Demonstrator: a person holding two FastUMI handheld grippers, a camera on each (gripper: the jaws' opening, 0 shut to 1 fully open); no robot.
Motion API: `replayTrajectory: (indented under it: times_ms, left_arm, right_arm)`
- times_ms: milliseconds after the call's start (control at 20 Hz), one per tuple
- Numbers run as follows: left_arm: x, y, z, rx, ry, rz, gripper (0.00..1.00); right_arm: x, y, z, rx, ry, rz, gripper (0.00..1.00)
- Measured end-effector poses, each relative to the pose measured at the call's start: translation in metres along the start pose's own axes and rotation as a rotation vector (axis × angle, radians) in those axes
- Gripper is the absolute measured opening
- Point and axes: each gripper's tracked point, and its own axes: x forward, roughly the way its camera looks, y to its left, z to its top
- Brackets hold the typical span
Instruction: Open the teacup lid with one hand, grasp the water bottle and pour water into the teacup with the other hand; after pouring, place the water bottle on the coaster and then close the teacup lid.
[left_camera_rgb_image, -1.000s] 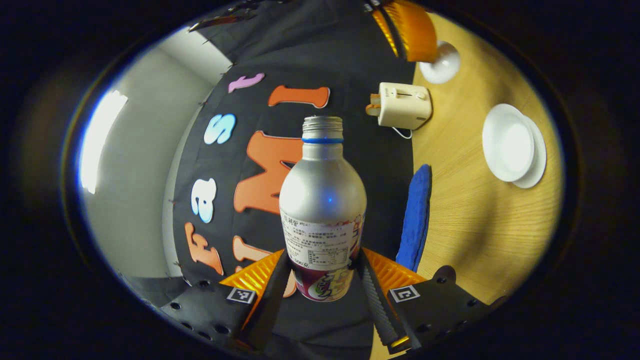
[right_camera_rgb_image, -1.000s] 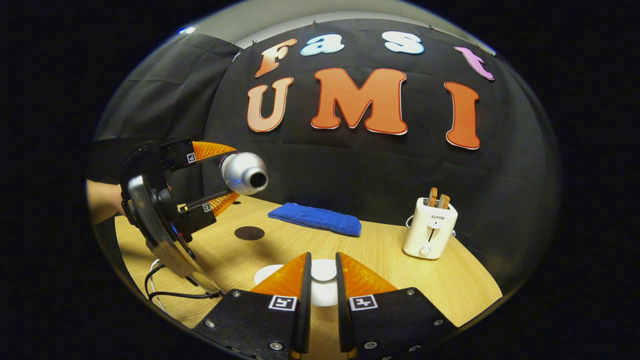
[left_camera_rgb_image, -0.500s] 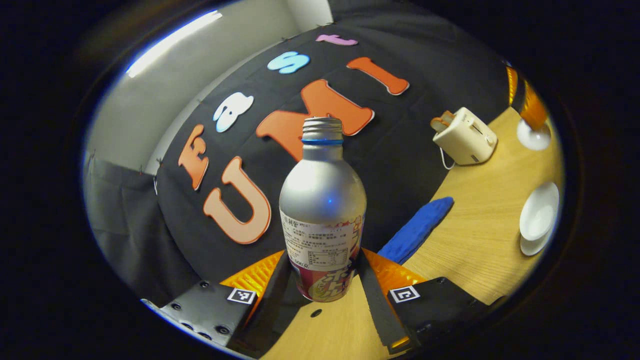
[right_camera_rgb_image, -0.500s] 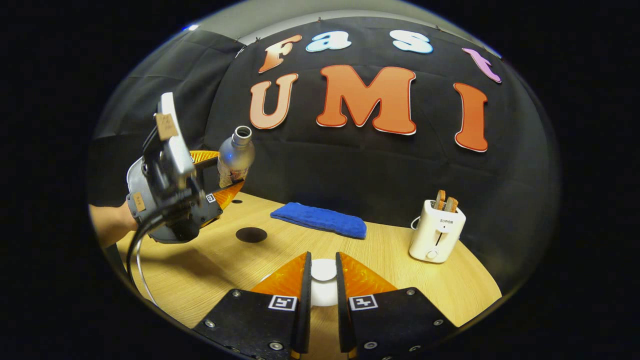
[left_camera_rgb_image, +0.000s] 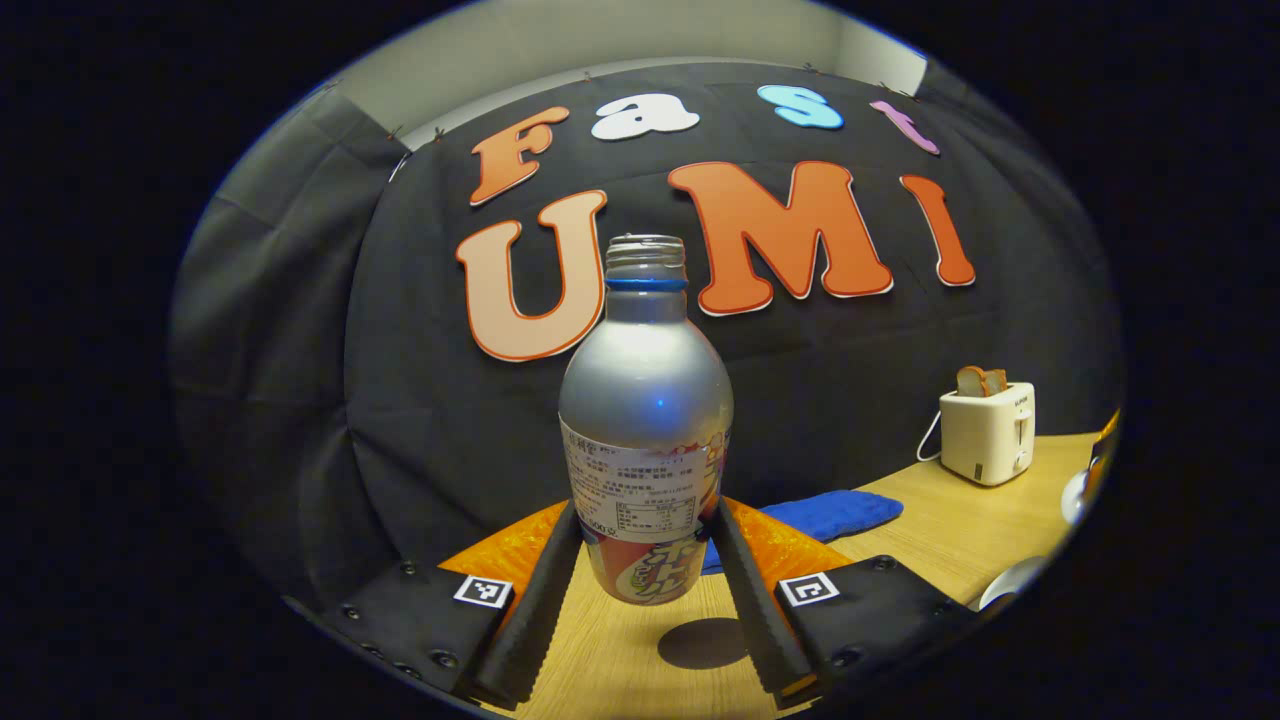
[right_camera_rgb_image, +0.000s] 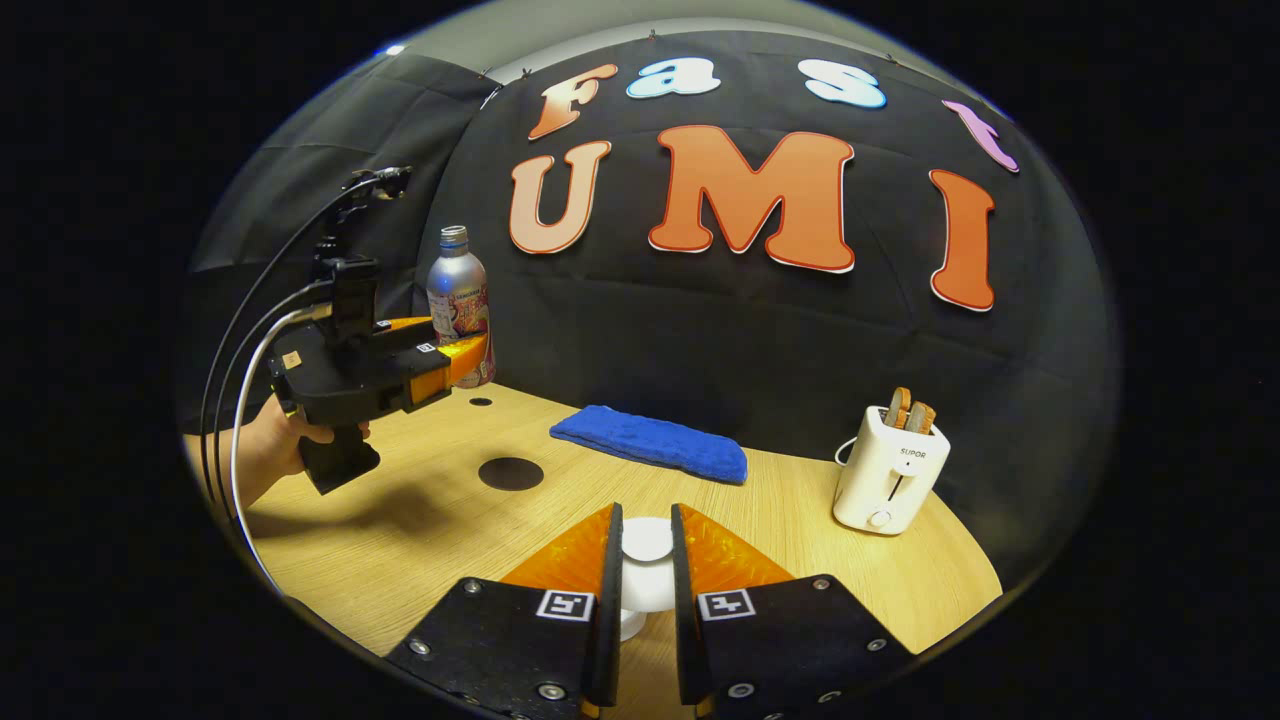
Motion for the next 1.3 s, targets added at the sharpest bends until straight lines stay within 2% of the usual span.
replayTrajectory:
  times_ms: [50, 100, 200, 250, 350, 400, 500, 550, 600, 700, 750, 800, 1100, 1300]
  left_arm:
    - [0.004, 0.001, -0.003, -0.021, 0.01, -0.002, 0.82]
    - [0.005, -0.001, -0.005, -0.038, 0.017, -0.006, 0.86]
    - [0.008, -0.002, -0.011, -0.069, 0.028, -0.017, 0.82]
    - [0.009, -0.003, -0.015, -0.084, 0.035, -0.023, 0.82]
    - [0.013, -0.006, -0.023, -0.112, 0.056, -0.04, 0.85]
    - [0.018, -0.011, -0.03, -0.126, 0.075, -0.05, 0.78]
    - [0.025, -0.023, -0.049, -0.148, 0.13, -0.079, 0.82]
    - [0.026, -0.029, -0.059, -0.158, 0.155, -0.095, 0.78]
    - [0.027, -0.034, -0.069, -0.174, 0.181, -0.107, 0.82]
    - [0.031, -0.038, -0.092, -0.209, 0.241, -0.126, 0.82]
    - [0.034, -0.04, -0.103, -0.223, 0.269, -0.132, 0.86]
    - [0.034, -0.038, -0.113, -0.23, 0.293, -0.13, 0.82]
    - [0.039, -0.038, -0.15, -0.205, 0.379, -0.126, 0.83]
    - [0.036, -0.039, -0.155, -0.168, 0.418, -0.141, 0.82]
  right_arm:
    - [0.001, 0.001, -0.002, 0.0, 0.007, 0.003, 0.24]
    - [0.004, 0.002, -0.004, 0.0, 0.014, 0.006, 0.24]
    - [0.007, 0.005, -0.007, 0.001, 0.026, 0.014, 0.2]
    - [0.008, 0.006, -0.009, -0.001, 0.031, 0.015, 0.24]
    - [0.01, 0.006, -0.013, -0.008, 0.044, 0.017, 0.24]
    - [0.01, 0.007, -0.015, -0.01, 0.051, 0.018, 0.24]
    - [0.01, 0.008, -0.017, -0.011, 0.058, 0.018, 0.24]
    - [0.01, 0.009, -0.019, -0.011, 0.06, 0.021, 0.24]
    - [0.011, 0.008, -0.021, -0.01, 0.063, 0.02, 0.24]
    - [0.011, 0.009, -0.027, -0.006, 0.074, 0.02, 0.24]
    - [0.011, 0.01, -0.03, -0.004, 0.083, 0.022, 0.24]
    - [0.01, 0.009, -0.032, -0.003, 0.089, 0.021, 0.24]
    - [0.013, 0.011, -0.038, 0.005, 0.107, 0.035, 0.24]
    - [0.017, 0.017, -0.042, 0.013, 0.121, 0.052, 0.24]
